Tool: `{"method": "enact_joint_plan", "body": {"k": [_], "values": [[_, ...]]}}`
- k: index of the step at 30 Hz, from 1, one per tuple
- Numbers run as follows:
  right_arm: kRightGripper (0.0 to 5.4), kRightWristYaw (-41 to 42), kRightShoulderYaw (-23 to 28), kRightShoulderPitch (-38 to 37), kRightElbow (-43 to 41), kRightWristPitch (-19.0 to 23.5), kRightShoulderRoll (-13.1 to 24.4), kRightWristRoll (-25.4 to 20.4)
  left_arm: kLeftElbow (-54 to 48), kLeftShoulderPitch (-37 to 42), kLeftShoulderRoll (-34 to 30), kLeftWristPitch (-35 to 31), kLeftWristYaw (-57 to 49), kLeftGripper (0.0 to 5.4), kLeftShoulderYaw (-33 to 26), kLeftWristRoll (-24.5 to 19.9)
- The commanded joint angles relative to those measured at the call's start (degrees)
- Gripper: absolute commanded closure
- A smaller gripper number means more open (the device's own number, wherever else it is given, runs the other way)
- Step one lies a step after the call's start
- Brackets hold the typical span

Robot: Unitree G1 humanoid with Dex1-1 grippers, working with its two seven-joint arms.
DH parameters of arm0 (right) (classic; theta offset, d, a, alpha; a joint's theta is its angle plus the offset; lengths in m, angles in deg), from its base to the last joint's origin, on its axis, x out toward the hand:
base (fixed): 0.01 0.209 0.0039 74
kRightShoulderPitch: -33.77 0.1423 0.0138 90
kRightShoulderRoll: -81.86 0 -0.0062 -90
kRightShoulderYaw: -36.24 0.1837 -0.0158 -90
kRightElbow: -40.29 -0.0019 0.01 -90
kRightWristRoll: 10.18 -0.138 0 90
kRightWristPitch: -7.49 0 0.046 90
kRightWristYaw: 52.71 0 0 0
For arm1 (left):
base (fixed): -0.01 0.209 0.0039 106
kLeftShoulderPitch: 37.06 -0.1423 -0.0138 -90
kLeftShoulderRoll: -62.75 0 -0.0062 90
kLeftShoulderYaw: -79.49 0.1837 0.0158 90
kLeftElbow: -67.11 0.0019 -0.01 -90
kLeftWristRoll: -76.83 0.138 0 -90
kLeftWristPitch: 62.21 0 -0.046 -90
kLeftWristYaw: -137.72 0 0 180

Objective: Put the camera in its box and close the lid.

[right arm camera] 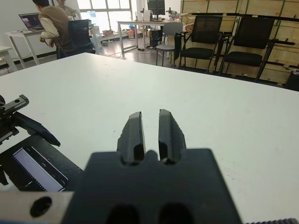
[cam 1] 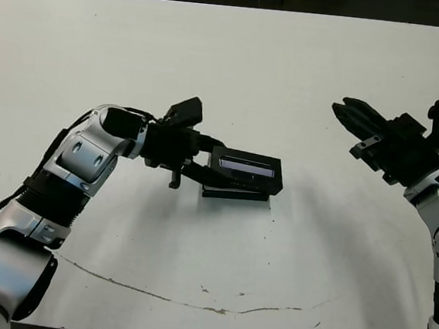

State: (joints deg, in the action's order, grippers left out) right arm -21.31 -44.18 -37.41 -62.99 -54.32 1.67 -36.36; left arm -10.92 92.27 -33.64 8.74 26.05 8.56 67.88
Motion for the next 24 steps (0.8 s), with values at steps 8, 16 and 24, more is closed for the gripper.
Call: {"method": "enact_joint_plan", "body": {"k": [8,16,24], "values": [[5.4,0.06,-0.42,-1.39,-0.31,1.17,0.68,0.06,-0.72,-0.62,-1.09,-1.22,0.05,3.91,1.02,1.07],[5.4,0.37,-0.43,-1.23,-0.05,1.25,0.56,-0.24,-0.57,-0.48,-1.31,-1.87,0.28,3.91,1.35,1.3],[5.4,0.32,-0.66,-1.43,-0.11,0.92,0.7,0.2,-0.93,-0.43,-1.45,-1.56,0.76,3.91,2.08,1.68]]}}
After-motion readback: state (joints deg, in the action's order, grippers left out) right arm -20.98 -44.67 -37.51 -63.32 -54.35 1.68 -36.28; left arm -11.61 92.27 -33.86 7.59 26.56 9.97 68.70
